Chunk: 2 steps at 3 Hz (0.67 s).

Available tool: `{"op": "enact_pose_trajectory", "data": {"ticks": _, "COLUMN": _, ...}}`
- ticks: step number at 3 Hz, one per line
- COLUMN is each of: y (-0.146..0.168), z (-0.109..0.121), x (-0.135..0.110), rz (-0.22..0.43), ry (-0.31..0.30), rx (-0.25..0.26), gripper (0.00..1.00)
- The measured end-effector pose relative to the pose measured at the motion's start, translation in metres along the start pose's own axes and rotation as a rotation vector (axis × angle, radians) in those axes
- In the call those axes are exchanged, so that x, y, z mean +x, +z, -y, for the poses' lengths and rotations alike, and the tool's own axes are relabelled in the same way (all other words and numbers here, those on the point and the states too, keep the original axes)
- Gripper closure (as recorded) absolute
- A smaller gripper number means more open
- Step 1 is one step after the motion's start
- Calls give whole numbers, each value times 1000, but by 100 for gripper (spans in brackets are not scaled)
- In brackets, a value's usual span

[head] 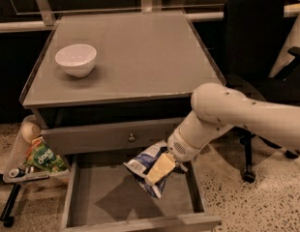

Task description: Place blue chip bag into middle drawer

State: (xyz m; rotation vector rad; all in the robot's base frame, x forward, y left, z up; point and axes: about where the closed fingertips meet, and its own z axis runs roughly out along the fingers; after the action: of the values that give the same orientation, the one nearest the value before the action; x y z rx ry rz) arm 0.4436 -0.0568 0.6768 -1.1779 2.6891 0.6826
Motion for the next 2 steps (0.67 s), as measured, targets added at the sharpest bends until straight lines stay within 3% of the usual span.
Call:
{"op": "enact_pose_trajectory", "data": {"ticks": 1, "y": 59, "z": 7, "x": 17, "rz": 54, "ry": 90, "rx": -46, "gripper": 100}}
{"op": "enact_pose_trajectory", "data": {"ticks": 2, "y": 106, "z": 13, "x": 17, "rz": 68, "ry": 118, "rx": -116, "gripper": 100}}
